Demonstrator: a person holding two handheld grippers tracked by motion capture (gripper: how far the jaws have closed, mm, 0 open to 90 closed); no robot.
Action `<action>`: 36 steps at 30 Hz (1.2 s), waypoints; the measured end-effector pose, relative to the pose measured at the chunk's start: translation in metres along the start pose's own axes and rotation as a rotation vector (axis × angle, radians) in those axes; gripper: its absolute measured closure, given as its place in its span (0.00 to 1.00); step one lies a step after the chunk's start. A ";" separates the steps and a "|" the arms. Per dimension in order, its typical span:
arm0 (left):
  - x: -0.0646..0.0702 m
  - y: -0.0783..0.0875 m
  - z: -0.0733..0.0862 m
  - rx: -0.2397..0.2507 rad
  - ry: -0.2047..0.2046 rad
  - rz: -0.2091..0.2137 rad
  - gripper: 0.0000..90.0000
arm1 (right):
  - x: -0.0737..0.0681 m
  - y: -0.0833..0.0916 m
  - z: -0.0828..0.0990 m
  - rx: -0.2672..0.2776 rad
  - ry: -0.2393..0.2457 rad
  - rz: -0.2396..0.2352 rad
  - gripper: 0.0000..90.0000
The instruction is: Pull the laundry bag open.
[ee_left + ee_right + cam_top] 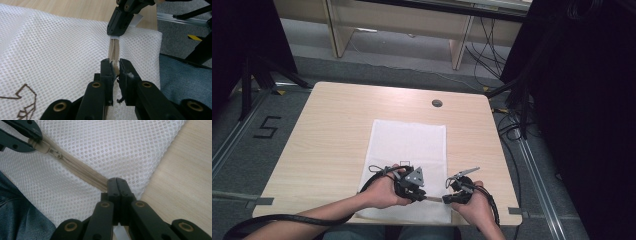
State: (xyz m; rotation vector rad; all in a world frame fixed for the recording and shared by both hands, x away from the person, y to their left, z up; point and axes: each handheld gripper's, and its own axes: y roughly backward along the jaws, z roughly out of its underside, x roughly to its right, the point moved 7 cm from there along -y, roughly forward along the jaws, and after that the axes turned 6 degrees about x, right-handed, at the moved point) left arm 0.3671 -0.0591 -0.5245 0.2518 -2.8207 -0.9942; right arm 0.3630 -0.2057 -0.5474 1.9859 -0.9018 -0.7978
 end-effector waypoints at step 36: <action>-0.001 0.006 0.002 -0.001 -0.010 -0.001 0.90 | 0.000 0.000 0.000 0.000 -0.001 -0.002 1.00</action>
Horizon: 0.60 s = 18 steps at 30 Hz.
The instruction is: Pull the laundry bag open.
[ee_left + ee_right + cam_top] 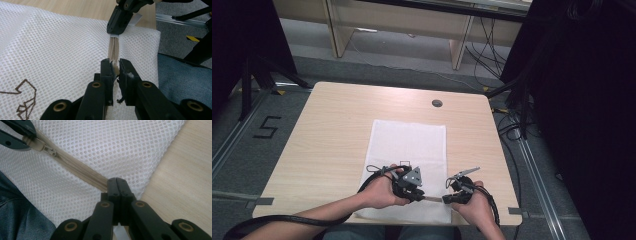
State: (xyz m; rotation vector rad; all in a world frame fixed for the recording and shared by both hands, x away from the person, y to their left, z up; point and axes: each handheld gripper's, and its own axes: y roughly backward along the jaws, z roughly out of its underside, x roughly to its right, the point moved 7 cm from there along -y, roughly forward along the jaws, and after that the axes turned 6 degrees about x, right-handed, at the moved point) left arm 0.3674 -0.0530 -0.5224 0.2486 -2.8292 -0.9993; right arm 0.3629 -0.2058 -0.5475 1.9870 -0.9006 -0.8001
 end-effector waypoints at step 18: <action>0.001 0.006 0.003 0.011 0.019 -0.003 0.90 | -0.004 0.001 0.001 -0.010 -0.042 -0.012 1.00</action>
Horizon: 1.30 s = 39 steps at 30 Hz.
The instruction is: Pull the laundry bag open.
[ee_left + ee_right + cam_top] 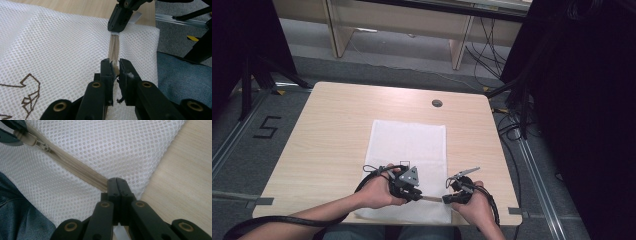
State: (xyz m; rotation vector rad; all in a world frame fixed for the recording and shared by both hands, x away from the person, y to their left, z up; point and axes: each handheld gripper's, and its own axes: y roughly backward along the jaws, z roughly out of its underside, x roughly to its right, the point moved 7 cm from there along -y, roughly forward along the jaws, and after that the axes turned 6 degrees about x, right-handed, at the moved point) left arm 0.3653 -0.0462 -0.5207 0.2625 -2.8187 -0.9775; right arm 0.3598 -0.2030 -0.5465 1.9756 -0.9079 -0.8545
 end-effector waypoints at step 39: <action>-0.003 0.017 0.012 0.013 0.008 -0.002 0.90 | 0.004 -0.001 -0.002 0.016 0.054 0.010 1.00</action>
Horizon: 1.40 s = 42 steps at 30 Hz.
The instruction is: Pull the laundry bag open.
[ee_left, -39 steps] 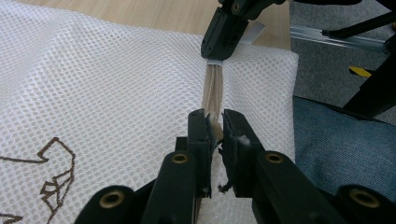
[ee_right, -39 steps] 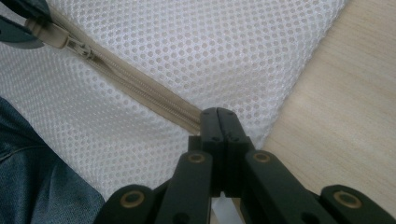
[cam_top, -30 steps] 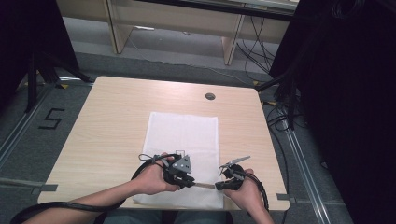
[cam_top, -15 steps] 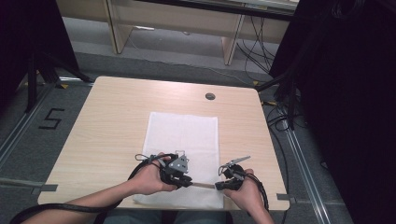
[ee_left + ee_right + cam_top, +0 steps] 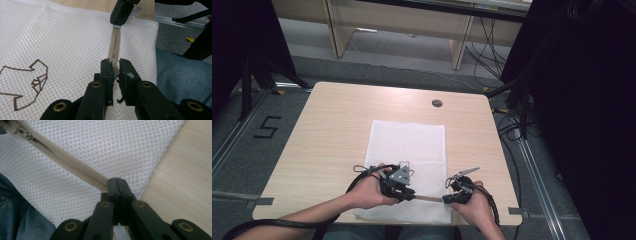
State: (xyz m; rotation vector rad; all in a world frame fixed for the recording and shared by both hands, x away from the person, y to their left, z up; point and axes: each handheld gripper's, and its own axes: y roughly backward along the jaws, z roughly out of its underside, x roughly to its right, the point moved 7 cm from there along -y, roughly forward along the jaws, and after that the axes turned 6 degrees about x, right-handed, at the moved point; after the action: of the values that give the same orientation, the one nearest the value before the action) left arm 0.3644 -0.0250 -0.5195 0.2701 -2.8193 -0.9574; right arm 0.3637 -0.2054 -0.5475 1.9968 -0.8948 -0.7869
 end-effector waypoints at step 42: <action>-0.004 0.021 0.014 0.005 0.035 -0.012 0.91 | 0.000 0.000 0.000 -0.004 -0.007 0.001 1.00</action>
State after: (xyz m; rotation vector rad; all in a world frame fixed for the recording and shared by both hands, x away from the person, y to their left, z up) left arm 0.3628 0.0004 -0.5173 0.3021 -2.7922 -0.9383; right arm 0.3633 -0.2057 -0.5475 1.9913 -0.8977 -0.7955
